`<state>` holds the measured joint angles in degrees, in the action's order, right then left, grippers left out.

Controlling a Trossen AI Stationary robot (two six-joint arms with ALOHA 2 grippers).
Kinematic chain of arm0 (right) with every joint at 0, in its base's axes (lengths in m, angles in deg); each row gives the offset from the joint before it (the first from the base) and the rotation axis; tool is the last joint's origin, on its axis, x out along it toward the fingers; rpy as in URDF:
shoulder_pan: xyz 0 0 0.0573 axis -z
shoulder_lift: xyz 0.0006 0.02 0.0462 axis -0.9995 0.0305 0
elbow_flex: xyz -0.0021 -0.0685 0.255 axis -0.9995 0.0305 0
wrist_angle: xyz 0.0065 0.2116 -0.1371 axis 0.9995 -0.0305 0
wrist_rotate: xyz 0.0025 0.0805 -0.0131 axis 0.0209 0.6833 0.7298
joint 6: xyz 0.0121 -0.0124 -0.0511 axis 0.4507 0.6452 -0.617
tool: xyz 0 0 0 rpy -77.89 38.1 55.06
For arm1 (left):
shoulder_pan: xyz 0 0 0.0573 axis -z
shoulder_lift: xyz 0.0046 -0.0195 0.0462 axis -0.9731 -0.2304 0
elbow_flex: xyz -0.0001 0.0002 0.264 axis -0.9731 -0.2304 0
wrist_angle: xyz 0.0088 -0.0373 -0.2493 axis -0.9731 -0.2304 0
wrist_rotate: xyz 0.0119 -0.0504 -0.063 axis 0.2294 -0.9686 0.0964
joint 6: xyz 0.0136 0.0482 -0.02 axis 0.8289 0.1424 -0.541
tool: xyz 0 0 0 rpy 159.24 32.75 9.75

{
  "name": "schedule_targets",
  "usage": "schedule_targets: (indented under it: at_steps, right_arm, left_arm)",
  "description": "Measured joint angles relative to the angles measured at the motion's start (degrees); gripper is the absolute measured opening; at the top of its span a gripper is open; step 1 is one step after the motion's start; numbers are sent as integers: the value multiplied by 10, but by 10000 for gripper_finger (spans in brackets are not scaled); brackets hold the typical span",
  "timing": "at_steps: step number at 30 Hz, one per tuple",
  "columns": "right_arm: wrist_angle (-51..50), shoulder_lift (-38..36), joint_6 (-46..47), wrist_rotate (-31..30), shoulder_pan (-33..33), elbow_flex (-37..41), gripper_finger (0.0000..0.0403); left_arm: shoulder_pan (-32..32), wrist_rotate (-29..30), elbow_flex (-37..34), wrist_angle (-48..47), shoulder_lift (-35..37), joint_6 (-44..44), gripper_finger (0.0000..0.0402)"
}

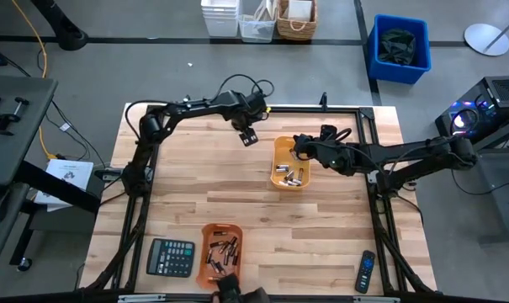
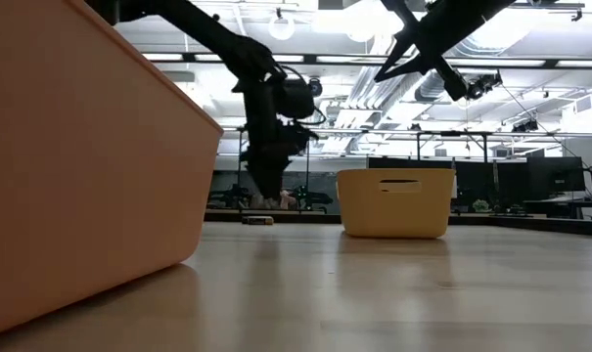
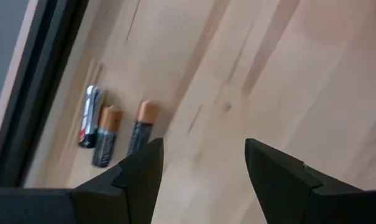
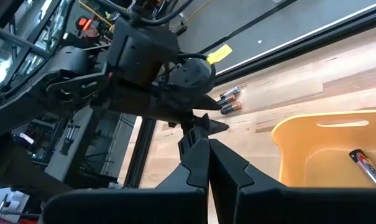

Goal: Sort batteries
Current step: Adjust the orange bin

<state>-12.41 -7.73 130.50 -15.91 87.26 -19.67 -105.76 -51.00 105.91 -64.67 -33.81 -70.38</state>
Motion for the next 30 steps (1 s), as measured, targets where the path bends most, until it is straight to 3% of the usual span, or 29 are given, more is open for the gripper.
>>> schedule_targets:
  at_steps: [9,14,18,24,30]
  right_arm:
    - [-4,-1,-34,1,-1,0,0]
    - [-4,-6,-82,32,0,0,0]
    - [-9,-24,-114,66,-1,0,0]
    - [-36,-63,-162,77,-1,0,0]
    - [-79,-94,-170,79,-1,0,0]
  left_arm:
    - [37,-146,0,11,37,-9,218]
    - [75,-167,-21,42,53,-9,218]
    - [96,-204,-65,114,77,-38,218]
    - [103,-207,-140,230,120,-88,218]
    - [119,-205,-184,255,142,-47,218]
